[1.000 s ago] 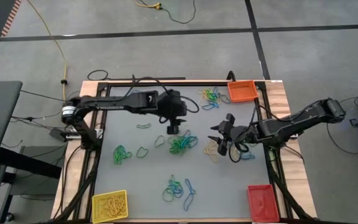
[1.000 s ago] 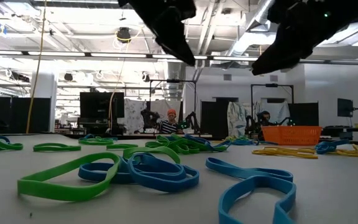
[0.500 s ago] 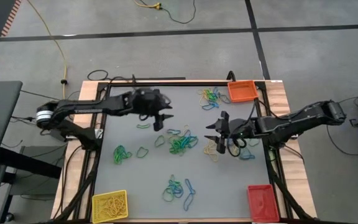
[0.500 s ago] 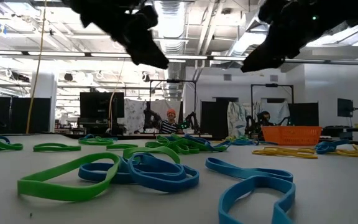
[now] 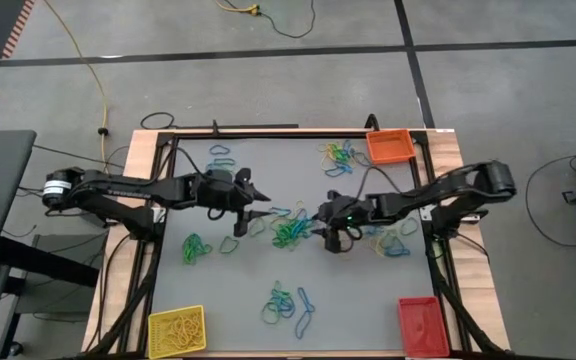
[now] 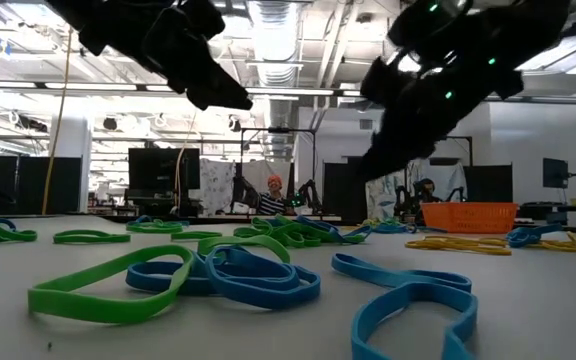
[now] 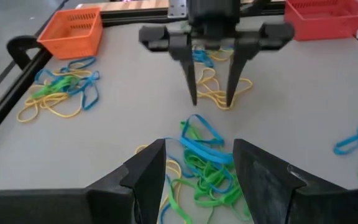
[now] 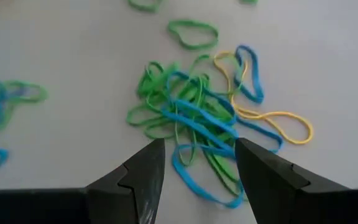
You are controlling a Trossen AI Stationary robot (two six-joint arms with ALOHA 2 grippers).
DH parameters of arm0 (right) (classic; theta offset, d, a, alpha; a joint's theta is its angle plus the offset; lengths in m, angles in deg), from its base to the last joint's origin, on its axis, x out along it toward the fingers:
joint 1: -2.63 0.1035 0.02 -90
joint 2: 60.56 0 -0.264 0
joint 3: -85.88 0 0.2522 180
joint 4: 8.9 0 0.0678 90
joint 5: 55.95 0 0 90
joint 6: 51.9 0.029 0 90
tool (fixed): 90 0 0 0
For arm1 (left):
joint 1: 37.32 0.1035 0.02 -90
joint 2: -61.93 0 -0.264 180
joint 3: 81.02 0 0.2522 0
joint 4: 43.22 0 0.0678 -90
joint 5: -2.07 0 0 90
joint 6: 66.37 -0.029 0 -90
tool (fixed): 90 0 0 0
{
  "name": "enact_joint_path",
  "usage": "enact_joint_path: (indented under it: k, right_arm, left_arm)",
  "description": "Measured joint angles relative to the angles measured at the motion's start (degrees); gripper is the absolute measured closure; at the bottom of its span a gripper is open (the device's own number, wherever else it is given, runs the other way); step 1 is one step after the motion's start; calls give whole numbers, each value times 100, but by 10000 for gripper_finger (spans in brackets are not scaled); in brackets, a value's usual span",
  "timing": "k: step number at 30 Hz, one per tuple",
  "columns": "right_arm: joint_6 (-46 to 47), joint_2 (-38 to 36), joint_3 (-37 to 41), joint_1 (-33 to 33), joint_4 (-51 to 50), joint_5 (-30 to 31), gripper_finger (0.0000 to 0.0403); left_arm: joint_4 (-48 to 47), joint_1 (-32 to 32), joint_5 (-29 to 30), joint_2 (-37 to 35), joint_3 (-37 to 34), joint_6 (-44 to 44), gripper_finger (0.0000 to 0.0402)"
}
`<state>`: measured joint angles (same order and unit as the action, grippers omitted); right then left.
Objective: Sort rubber bands into baskets
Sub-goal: Put the green rubber band into the orange bin
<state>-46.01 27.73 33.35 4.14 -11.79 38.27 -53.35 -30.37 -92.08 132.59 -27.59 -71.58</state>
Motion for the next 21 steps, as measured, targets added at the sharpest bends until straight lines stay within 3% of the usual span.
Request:
enact_joint_path:
  k: [9, 14, 21]
  right_arm:
    - [11, 398, -307, -527, -864, 210, 195]
    - [172, 454, -312, -771, -946, -543, 203]
    - [313, 1037, -347, -762, -680, -846, 205]
  left_arm:
    - [-178, -21, 431, 2, -30, -18, 223]
    - [-453, -21, 765, 2, -30, 283, 223]
    - [-654, -21, 799, 7, -30, 695, 223]
